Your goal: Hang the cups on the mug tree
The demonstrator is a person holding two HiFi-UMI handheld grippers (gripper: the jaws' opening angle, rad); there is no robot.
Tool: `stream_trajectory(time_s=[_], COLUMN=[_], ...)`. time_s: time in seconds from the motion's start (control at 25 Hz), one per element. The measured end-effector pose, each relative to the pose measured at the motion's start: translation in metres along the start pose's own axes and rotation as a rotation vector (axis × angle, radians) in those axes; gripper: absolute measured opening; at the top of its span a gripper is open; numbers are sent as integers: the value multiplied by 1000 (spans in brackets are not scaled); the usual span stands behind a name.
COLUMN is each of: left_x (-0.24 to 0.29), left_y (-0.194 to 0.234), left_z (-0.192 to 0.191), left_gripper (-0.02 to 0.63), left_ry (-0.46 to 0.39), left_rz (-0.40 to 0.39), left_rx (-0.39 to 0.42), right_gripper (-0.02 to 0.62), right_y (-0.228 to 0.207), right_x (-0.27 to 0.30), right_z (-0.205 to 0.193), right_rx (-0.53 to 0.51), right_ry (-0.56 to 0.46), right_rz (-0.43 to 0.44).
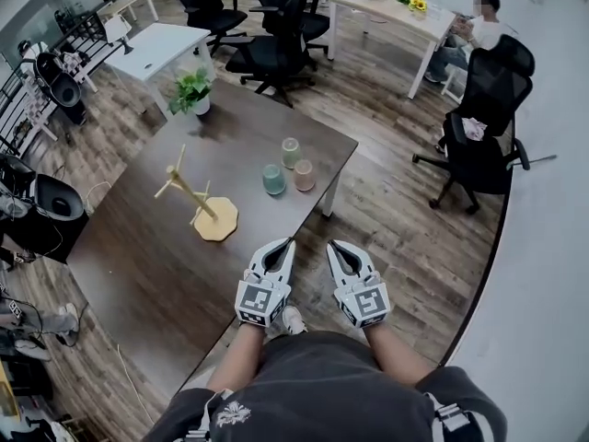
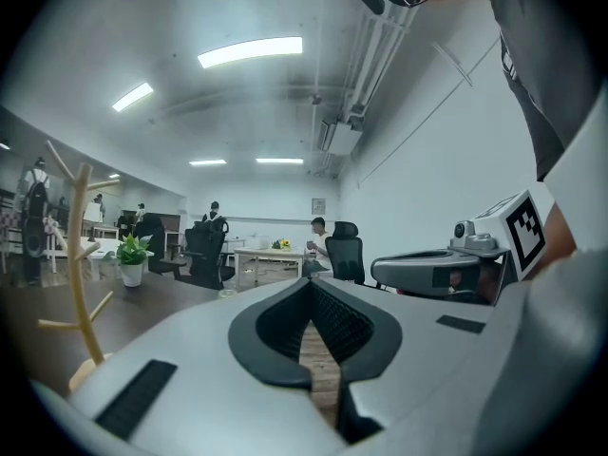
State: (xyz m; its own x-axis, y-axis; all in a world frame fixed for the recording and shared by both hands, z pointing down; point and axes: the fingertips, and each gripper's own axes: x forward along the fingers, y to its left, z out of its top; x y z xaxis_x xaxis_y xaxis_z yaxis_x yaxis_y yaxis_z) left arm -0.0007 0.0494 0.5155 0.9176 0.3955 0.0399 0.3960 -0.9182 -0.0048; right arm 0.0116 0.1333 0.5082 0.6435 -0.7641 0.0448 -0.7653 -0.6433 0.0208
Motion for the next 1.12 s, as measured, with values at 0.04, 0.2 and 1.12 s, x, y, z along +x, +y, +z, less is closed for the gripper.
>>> stream_trajectory(time_s=[0.04,0.2,1.12], left_x=[3,11,68], left_y=[7,36,128], left_z=[0,-2,-17], left_gripper=[5,5,5], left_ry=[-2,-2,21], left_rz=[-4,-11,105], left_rx=[0,-6,-48], right_gripper=[25,25,26], right_y=[0,5,-29], right_x=[9,42,157], right_z=[-1,-8,-33], right_rx=[-4,-8,-16], right_ry=[7,35,109], right_rz=[2,11,127])
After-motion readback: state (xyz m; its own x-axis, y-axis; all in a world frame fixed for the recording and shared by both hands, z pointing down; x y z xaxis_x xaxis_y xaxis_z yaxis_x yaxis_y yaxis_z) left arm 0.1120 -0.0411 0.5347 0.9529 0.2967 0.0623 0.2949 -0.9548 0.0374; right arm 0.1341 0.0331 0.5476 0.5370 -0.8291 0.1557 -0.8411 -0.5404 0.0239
